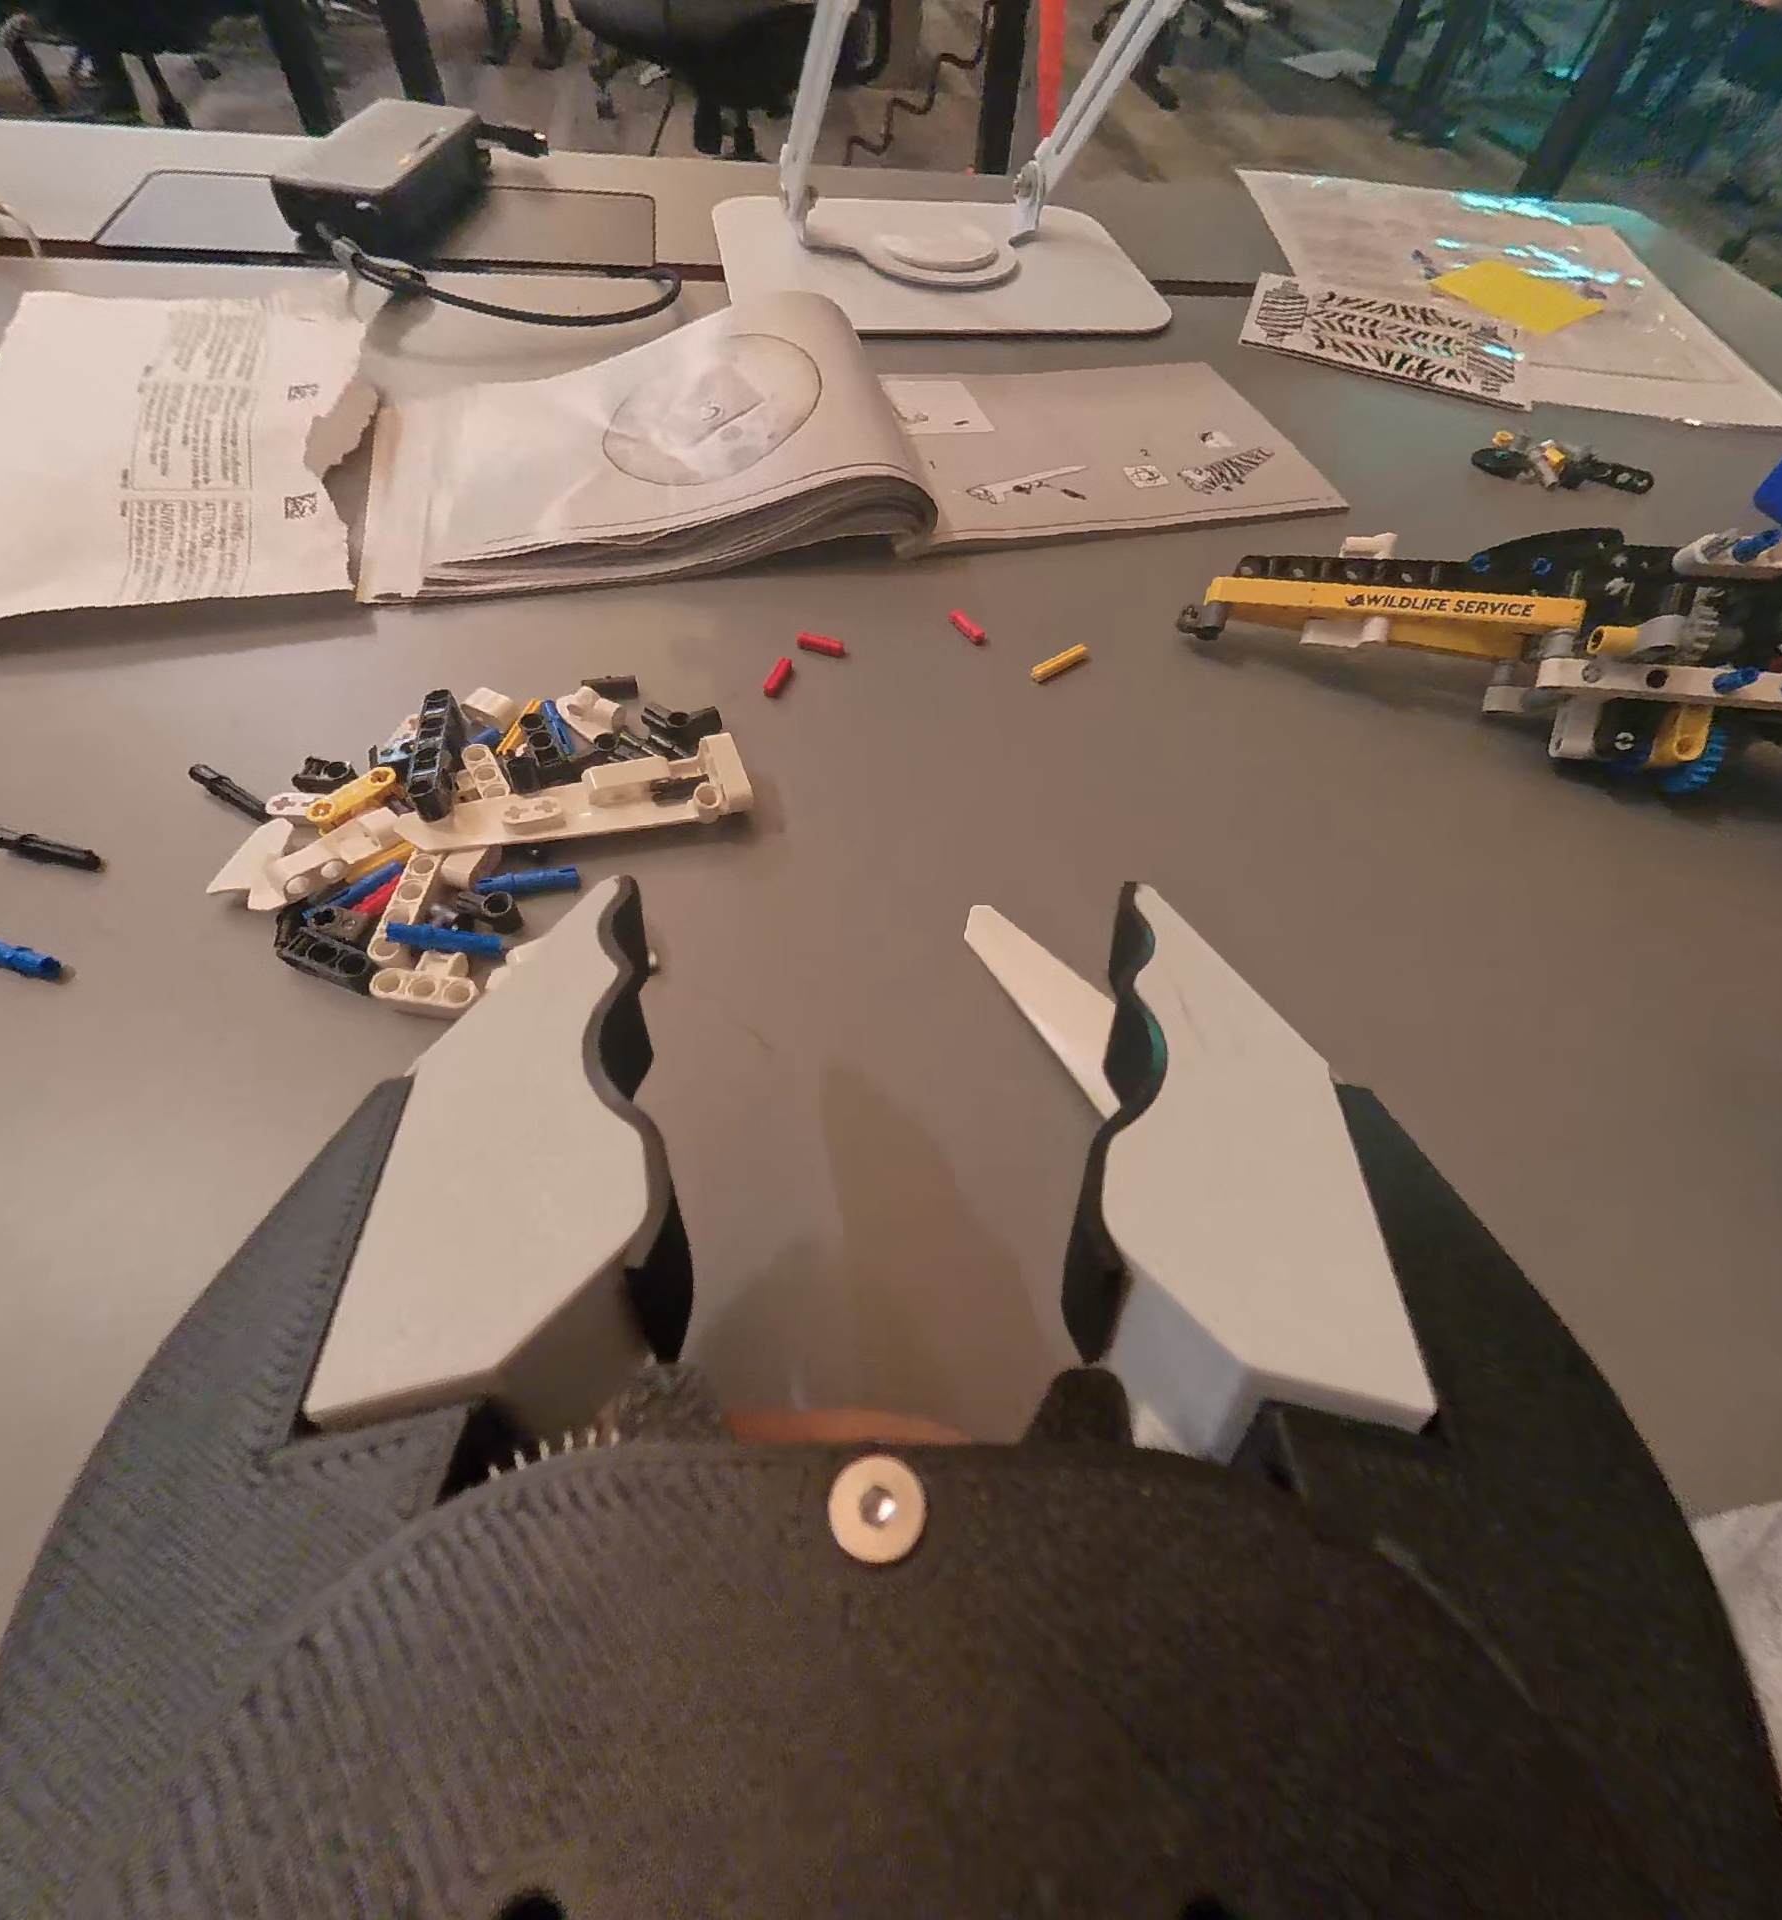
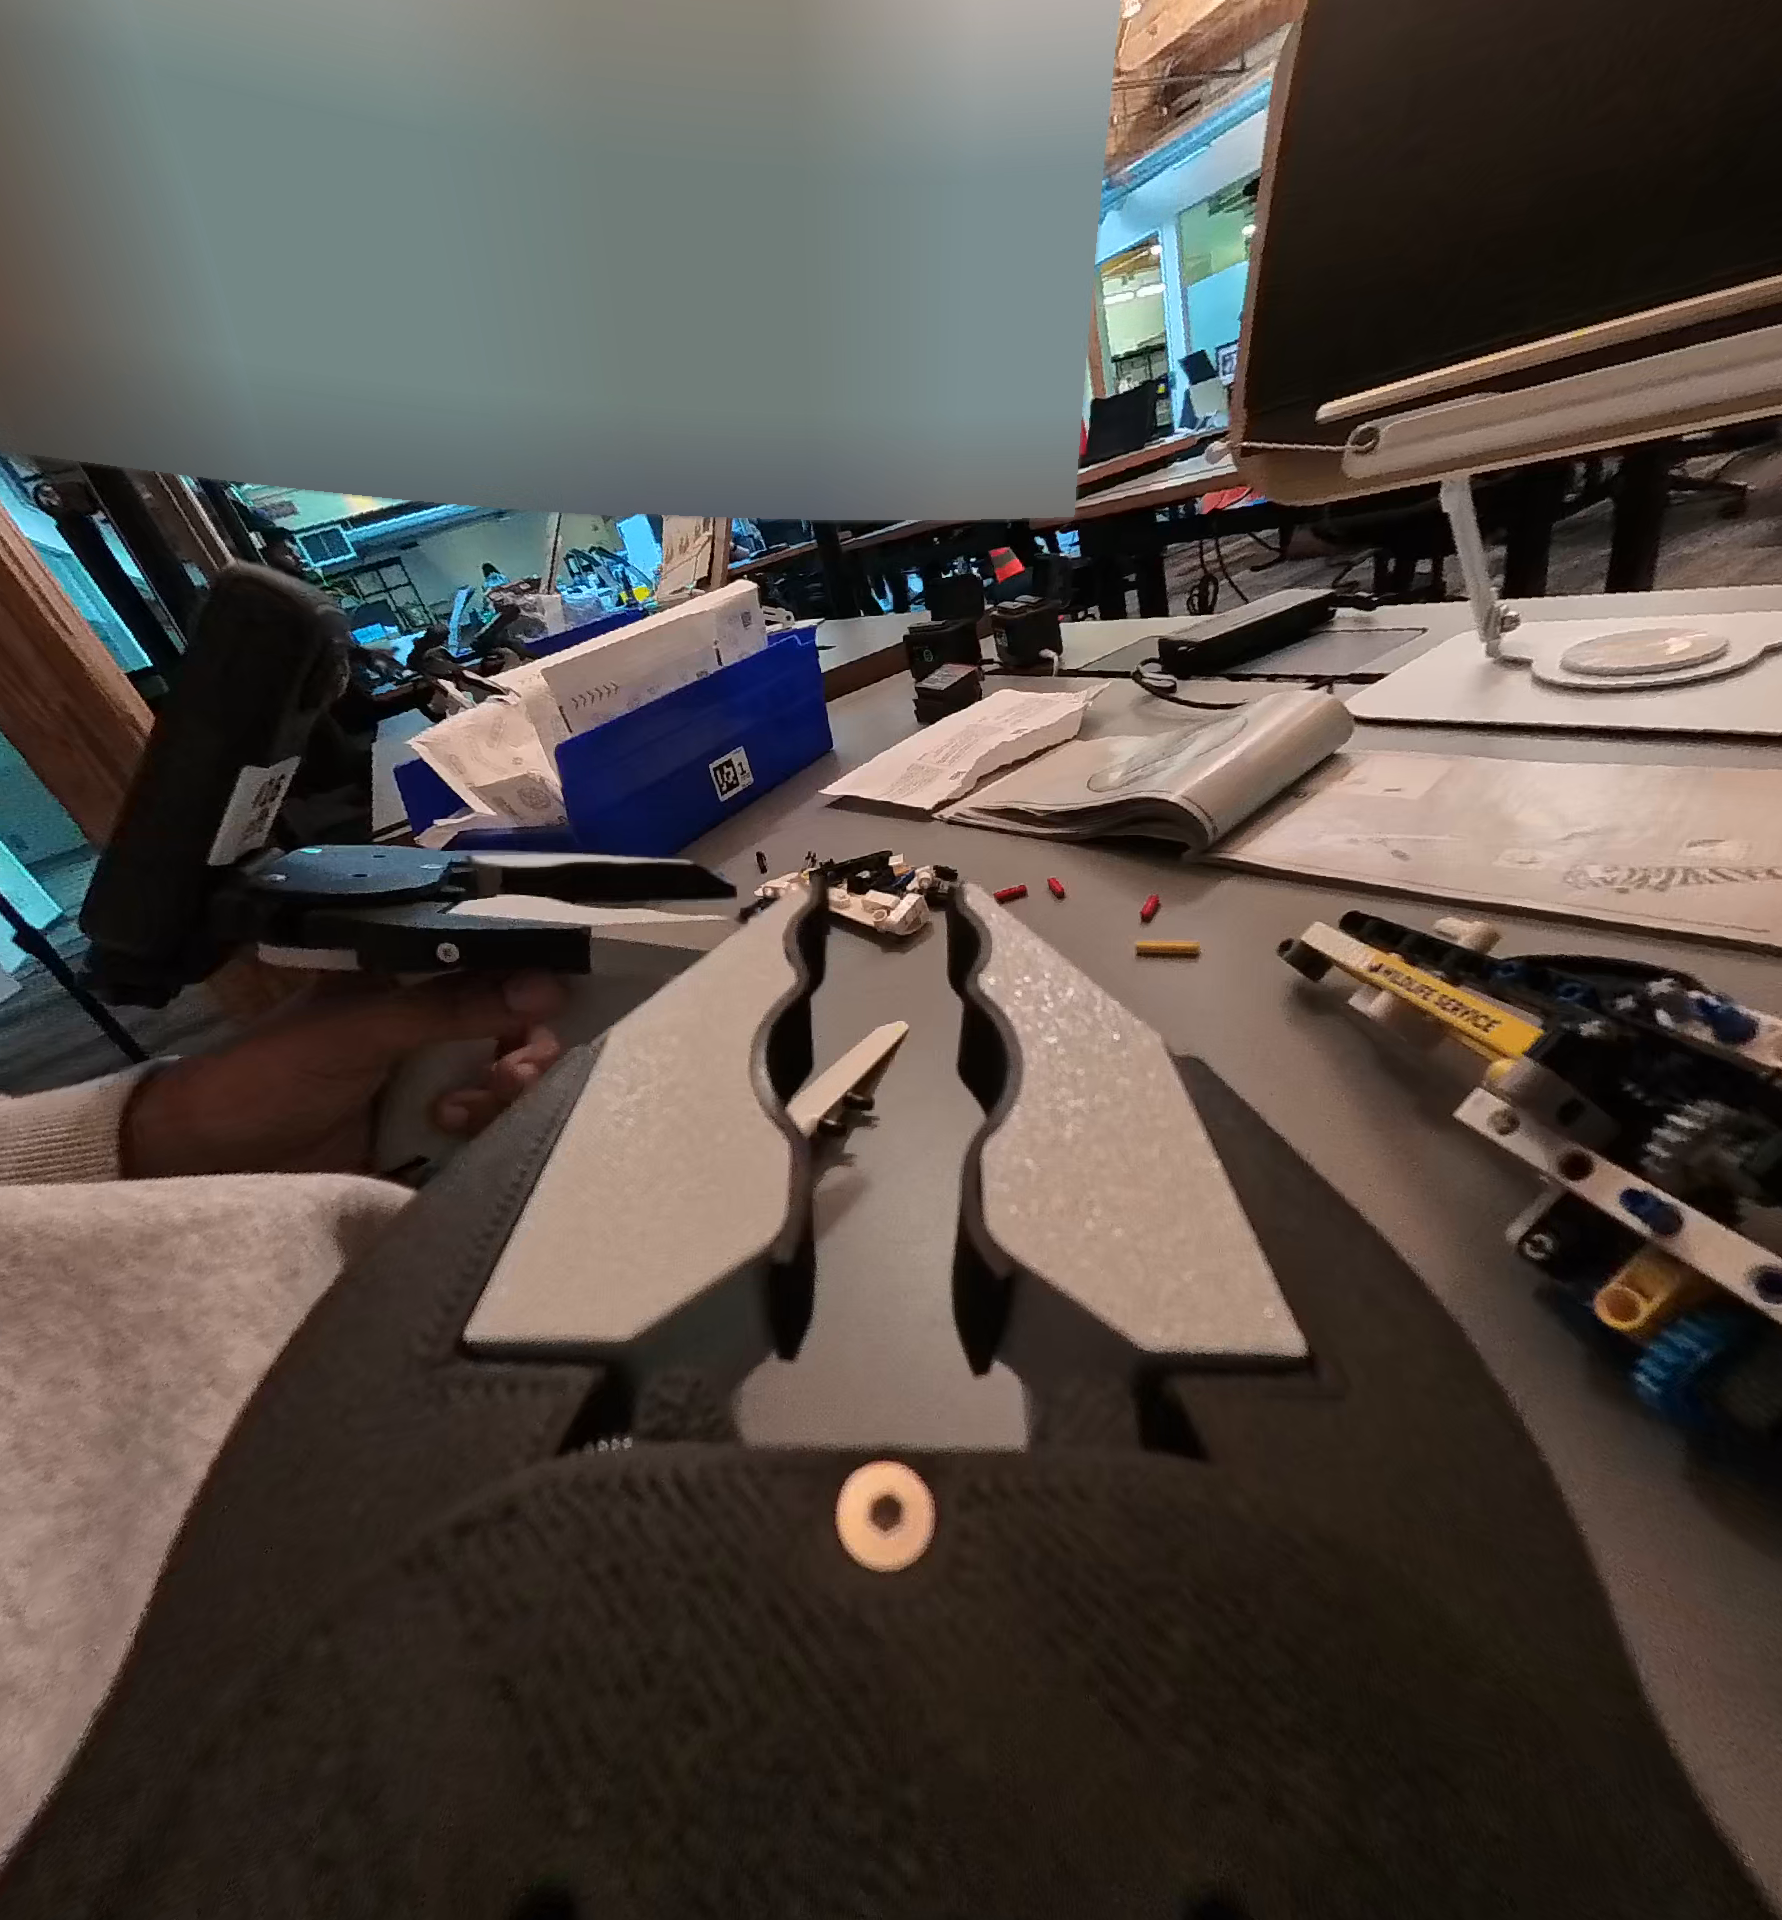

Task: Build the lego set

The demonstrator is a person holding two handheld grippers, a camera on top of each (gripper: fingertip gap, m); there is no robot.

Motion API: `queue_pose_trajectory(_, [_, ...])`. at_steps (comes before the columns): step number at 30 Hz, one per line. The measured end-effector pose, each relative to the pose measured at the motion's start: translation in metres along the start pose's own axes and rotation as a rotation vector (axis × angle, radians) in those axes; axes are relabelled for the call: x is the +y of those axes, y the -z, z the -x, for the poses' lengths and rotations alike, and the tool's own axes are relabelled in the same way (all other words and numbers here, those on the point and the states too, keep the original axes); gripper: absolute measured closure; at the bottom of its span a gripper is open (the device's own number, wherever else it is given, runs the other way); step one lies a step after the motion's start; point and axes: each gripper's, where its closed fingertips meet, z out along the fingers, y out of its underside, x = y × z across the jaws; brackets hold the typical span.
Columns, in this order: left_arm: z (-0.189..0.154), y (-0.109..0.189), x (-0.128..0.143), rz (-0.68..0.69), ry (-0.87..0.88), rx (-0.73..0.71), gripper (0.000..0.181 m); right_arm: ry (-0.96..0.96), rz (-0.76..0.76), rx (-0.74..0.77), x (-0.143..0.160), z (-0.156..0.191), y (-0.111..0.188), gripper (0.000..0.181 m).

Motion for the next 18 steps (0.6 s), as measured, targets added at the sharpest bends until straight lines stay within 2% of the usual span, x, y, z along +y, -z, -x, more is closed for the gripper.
queue_pose_trajectory(2, [-0.006, -0.005, -0.007, -0.018, -0.016, 0.003, 0.091, -0.014, -0.002, -0.007, 0.0, 0.0, 0.0, 0.158])
queue_pose_trajectory(3, [-0.011, -0.009, -0.011, -0.015, -0.03, 0.017, 0.099, -0.017, -0.005, 0.001, -0.001, -0.002, 0.001, 0.155])
queue_pose_trajectory(7, [-0.045, -0.043, -0.048, 0.015, -0.052, 0.136, 0.088, -0.031, -0.035, 0.032, -0.005, -0.007, 0.004, 0.147])
queue_pose_trajectory(10, [-0.073, -0.087, -0.084, 0.03, -0.027, 0.26, 0.089, -0.015, -0.043, 0.051, -0.007, -0.01, 0.005, 0.139])
queue_pose_trajectory(12, [-0.08, -0.126, -0.097, 0.078, -0.053, 0.292, 0.089, 0.032, -0.046, 0.082, -0.009, -0.014, 0.007, 0.136])
queue_pose_trajectory(15, [-0.084, -0.186, -0.099, 0.187, -0.107, 0.298, 0.087, 0.084, -0.052, 0.109, -0.011, -0.016, 0.009, 0.136])
queue_pose_trajectory(18, [-0.087, -0.228, -0.088, 0.309, -0.092, 0.304, 0.086, 0.071, -0.044, 0.104, -0.01, -0.017, 0.008, 0.136])
